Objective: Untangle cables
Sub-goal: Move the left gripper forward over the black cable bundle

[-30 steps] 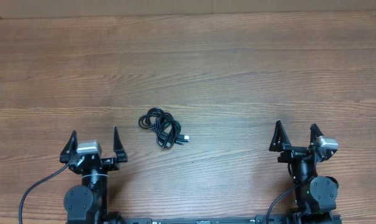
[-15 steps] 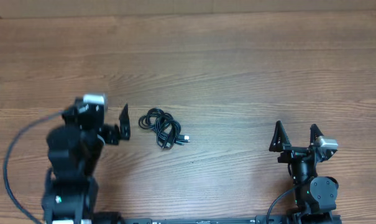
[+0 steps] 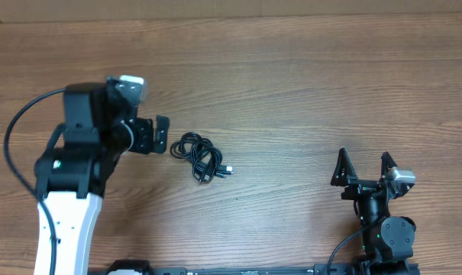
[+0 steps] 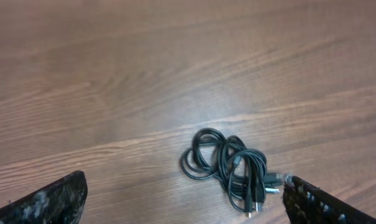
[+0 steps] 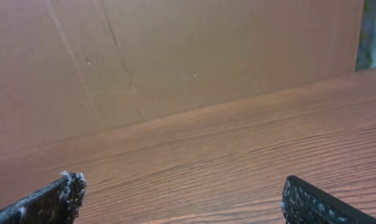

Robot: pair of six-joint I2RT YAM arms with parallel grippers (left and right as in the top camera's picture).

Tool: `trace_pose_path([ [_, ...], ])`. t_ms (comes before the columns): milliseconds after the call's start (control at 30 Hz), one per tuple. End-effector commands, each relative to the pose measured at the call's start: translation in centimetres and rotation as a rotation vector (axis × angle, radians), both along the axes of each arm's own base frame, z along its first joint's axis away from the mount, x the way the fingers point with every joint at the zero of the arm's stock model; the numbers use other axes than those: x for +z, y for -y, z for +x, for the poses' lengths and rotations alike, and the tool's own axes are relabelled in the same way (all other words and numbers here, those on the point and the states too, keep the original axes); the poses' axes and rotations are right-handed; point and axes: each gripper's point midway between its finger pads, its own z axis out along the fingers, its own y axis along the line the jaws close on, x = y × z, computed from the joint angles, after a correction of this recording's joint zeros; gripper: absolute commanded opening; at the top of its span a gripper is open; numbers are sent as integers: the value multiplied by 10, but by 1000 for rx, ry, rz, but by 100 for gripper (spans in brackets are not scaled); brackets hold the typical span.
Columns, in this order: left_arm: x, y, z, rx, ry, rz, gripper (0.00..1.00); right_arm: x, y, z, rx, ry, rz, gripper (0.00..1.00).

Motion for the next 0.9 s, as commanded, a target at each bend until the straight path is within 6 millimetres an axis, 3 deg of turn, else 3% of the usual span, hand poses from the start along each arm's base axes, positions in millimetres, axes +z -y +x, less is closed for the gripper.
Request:
trace_pose_path([
  [0, -5, 17, 5, -70, -47, 2, 100, -3, 1, 0, -2, 0, -1, 100],
  [167, -33, 20, 3, -74, -162, 3, 100, -3, 1, 0, -2, 0, -1, 100],
  [567, -75, 32, 18, -47, -312, -83, 100, -3, 1, 0, -2, 0, -1, 100],
  [733, -117, 10, 23, 234, -470, -73, 100, -3, 1, 0, -2, 0, -1, 100],
  [867, -141, 11, 23, 321, -553, -99, 100, -3, 1, 0, -2, 0, -1, 100],
])
